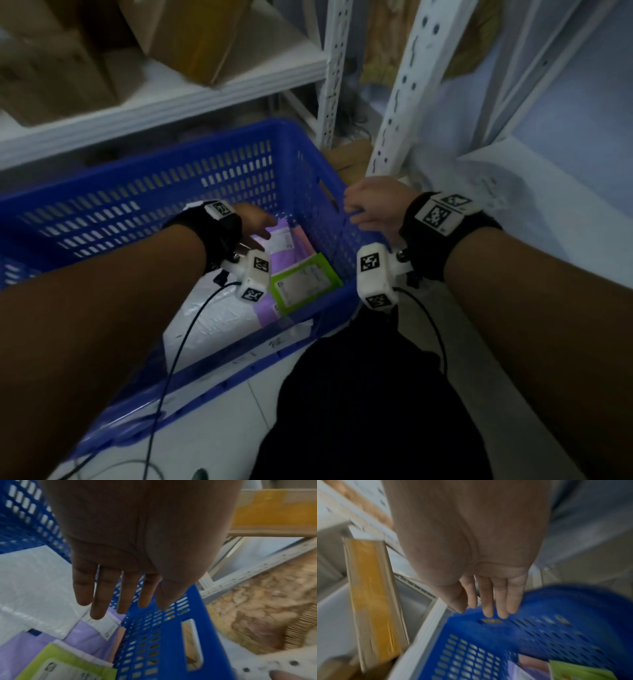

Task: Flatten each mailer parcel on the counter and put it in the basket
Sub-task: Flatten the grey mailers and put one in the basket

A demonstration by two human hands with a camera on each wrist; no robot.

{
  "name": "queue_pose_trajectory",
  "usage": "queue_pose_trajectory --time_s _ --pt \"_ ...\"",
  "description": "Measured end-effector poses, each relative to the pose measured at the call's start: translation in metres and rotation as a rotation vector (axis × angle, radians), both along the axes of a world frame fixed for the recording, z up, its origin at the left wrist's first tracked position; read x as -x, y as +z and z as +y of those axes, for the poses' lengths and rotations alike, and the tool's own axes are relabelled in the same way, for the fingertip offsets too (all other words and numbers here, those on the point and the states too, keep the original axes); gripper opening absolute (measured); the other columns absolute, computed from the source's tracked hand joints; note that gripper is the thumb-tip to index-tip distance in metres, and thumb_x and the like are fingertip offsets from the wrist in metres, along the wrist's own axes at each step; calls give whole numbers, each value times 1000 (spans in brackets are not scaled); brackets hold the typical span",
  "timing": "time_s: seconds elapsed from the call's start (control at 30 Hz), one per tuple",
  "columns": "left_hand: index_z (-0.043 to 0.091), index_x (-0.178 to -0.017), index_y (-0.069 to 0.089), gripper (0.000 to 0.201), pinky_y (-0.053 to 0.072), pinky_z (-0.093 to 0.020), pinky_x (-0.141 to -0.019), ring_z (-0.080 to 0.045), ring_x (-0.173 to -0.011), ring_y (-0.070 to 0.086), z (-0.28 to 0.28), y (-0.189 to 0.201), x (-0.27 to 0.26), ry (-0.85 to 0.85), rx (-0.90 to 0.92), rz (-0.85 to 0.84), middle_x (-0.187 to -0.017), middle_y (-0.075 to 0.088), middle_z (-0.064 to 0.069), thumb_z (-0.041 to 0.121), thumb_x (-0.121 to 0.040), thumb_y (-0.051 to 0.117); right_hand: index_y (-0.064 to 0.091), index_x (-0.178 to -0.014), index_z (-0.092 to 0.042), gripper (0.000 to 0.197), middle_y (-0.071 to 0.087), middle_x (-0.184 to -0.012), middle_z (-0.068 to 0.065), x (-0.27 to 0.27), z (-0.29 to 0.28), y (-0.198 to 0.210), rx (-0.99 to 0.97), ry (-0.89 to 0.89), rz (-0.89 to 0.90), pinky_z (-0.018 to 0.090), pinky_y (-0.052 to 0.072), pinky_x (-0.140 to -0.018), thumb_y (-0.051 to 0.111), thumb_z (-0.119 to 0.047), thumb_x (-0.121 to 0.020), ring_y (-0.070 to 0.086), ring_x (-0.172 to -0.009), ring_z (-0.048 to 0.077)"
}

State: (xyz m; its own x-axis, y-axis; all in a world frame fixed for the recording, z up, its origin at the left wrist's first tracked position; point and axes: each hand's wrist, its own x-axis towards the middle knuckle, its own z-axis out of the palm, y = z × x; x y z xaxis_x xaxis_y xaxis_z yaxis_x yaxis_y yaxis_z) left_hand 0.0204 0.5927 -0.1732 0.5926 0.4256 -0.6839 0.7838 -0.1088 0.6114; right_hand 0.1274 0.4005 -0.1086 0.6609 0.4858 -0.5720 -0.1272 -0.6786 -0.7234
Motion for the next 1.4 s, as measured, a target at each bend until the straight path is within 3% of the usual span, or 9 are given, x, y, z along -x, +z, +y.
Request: queue_pose_trajectory --time_s 0.07,0.13,0.27,0.43,0.53,0.63,0.8,1.03,1.4 --pt "10 -111 59 20 53 -33 -68 -25 -75 64 -16 25 -14 -71 -84 -42 -108 67 -14 23 -96 53 43 -78 -22 27 38 -72 4 2 -9 22 -50 -59 102 25 34 -58 40 -12 -103 36 -61 16" --pt "11 -112 59 20 55 -36 -72 -25 -73 63 -33 51 -25 -132 -103 -86 -104 66 -15 22 -96 54 41 -73 -20 30 37 -70 3 5 -21 45 -102 -113 98 25 26 -57 40 -11 -101 33 -59 15" --pt "15 -110 57 19 50 -46 -94 -31 -87 67 -71 101 -38 -251 -79 -155 -108 66 -11 29 -98 52 56 -94 -16 5 60 -98 6 7 -57 92 -159 -232 -46 30 50 -68 55 -21 -95 59 -82 21" --pt "10 -120 58 29 53 -23 -53 -22 -72 63 -136 175 -52 -451 -84 -232 -112 63 -9 29 -100 51 54 -124 -12 37 55 -116 9 17 -134 153 -107 -378 -224 44 51 -91 59 -26 -91 55 -95 27" --pt "12 -122 57 29 57 -35 -74 -31 -88 63 -165 206 -55 -512 -90 -287 -116 61 -5 27 -98 55 52 -133 -2 45 57 -117 16 24 -177 178 -59 -510 -226 40 47 -81 56 -26 -95 54 -87 32" --pt "17 -119 59 27 48 -37 -77 -31 -85 66 -210 234 -62 -598 -159 -330 -115 64 -3 31 -96 56 44 -141 3 45 51 -136 21 40 -230 202 -58 -556 -254 41 43 -105 45 -20 -102 51 -107 30" --pt "18 -122 59 26 52 -39 -85 -31 -93 68 -290 270 -66 -744 -247 -383 -113 64 -1 26 -97 55 50 -135 -8 44 56 -131 13 59 -298 218 -95 -672 -241 50 42 -106 54 -30 -97 54 -112 34" --pt "20 -116 61 25 56 -39 -85 -27 -90 70 -411 279 -62 -944 -286 -389 -111 65 -1 30 -93 57 42 -144 -6 51 46 -145 14 96 -404 212 -108 -792 -272 41 39 -107 55 -24 -98 44 -131 31" --pt "24 -116 59 26 55 -39 -88 -23 -96 68 -589 221 -45 -1271 -162 -364 -118 61 2 38 -95 56 43 -142 -2 51 40 -150 16 160 -554 144 -114 -1077 -194 41 37 -111 56 -17 -96 39 -138 31"
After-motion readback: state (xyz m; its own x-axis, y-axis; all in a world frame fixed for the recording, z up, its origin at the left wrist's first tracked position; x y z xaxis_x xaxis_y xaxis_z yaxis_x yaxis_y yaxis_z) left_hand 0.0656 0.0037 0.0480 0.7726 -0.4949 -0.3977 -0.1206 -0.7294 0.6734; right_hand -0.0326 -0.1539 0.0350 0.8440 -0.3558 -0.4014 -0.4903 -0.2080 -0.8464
